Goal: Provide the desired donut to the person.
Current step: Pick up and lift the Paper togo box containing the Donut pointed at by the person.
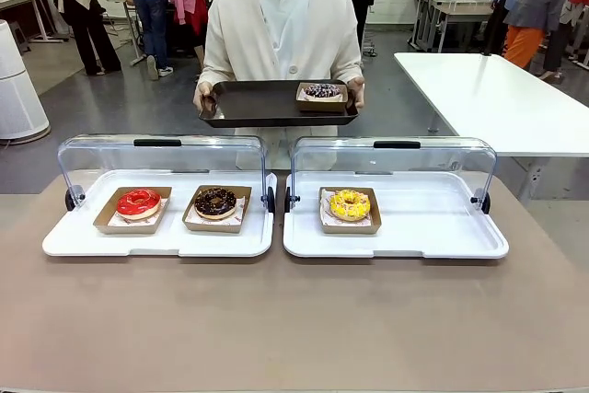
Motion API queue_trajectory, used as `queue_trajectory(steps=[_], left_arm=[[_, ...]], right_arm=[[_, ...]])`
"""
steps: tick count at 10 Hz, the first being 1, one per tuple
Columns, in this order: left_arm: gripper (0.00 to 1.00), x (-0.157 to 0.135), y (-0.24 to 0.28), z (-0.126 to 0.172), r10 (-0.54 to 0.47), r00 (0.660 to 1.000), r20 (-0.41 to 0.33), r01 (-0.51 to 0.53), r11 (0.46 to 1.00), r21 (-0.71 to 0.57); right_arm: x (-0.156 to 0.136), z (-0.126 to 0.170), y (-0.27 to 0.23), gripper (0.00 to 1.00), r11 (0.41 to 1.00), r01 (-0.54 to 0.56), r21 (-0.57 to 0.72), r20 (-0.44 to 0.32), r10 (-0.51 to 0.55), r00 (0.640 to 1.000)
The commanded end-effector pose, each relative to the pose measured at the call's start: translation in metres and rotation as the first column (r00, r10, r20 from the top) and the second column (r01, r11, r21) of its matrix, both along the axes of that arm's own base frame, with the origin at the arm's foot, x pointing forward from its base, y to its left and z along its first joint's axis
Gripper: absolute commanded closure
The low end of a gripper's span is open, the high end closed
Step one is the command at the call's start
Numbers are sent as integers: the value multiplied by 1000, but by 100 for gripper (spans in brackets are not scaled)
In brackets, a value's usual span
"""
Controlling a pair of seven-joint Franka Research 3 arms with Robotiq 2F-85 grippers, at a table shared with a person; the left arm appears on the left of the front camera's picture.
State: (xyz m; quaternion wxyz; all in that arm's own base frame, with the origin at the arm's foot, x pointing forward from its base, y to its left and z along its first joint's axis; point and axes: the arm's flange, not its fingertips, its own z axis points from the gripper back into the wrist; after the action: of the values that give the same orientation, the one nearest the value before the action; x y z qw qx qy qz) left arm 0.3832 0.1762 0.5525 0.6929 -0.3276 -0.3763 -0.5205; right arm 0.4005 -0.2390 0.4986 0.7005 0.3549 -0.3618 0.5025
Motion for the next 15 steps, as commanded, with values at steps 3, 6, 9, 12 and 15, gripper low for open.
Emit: queue_trajectory(steps=[3,6,9,12,15], left_arm=[[0,-1,0,1,-8,1000,9,8,1000,-3],[0,-1,0,1,-8,1000,9,8,1000,-3],[0,-1,0,1,-8,1000,9,8,1000,-3],[0,-1,0,1,-8,1000,9,8,1000,-3],[0,-1,0,1,-8,1000,9,8,1000,-3]], right_arm=[[-3,0,-2,0,1000,1,7,-3,-1,1000],[-3,0,-2,0,1000,1,7,-3,-1,1000],[-3,0,-2,0,1000,1,7,-3,-1,1000],[-3,0,-2,0,1000,1,7,-3,-1,1000],[-3,0,-2,0,1000,1,7,-3,-1,1000]])
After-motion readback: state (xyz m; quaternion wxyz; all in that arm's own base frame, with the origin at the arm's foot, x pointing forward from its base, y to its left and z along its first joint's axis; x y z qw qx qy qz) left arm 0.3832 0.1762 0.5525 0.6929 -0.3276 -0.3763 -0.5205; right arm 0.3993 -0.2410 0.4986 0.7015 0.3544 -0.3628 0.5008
